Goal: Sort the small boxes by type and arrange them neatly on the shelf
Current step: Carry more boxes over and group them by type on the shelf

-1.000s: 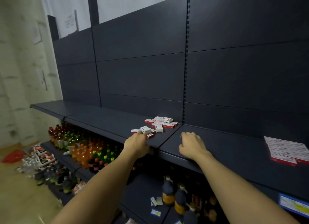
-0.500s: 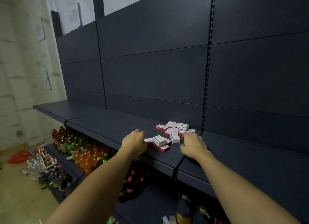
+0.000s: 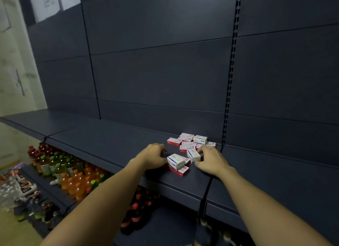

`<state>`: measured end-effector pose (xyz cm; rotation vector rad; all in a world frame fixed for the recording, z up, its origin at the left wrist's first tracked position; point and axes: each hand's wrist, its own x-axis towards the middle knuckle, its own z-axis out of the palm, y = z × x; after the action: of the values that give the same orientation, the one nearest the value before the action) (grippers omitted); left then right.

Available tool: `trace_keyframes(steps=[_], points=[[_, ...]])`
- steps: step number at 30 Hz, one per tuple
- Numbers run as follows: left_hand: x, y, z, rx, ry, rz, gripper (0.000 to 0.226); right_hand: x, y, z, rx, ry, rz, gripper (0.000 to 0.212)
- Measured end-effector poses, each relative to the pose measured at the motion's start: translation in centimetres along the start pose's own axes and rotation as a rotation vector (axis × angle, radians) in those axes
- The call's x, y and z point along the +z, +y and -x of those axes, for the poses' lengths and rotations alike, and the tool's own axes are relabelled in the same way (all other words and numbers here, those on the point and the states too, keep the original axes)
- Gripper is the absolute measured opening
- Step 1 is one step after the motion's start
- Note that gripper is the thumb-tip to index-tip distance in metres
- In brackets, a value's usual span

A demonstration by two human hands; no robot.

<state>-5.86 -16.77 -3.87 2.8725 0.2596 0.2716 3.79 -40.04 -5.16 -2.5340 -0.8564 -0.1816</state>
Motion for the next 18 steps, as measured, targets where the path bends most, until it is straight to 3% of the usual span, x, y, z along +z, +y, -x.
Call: trace_keyframes(steps=[7, 10, 18], points=[[-1.8, -0.2, -0.7, 0.188, -0.266, 0.322, 0.059, 0.7, -1.3, -0.7, 0.071, 0.039, -0.04, 0.052], [-2.7, 0.0, -0.9, 0.289, -0.354, 0.328, 0.05, 0.9, -1.6, -0.9, 0.107, 0.066, -0.059, 0.045], [-2.9, -0.8, -2.1, 0.272, -0.305, 0.277, 0.035, 0.2, -0.7, -1.8, 0.16, 0.075, -0.074, 0.029]])
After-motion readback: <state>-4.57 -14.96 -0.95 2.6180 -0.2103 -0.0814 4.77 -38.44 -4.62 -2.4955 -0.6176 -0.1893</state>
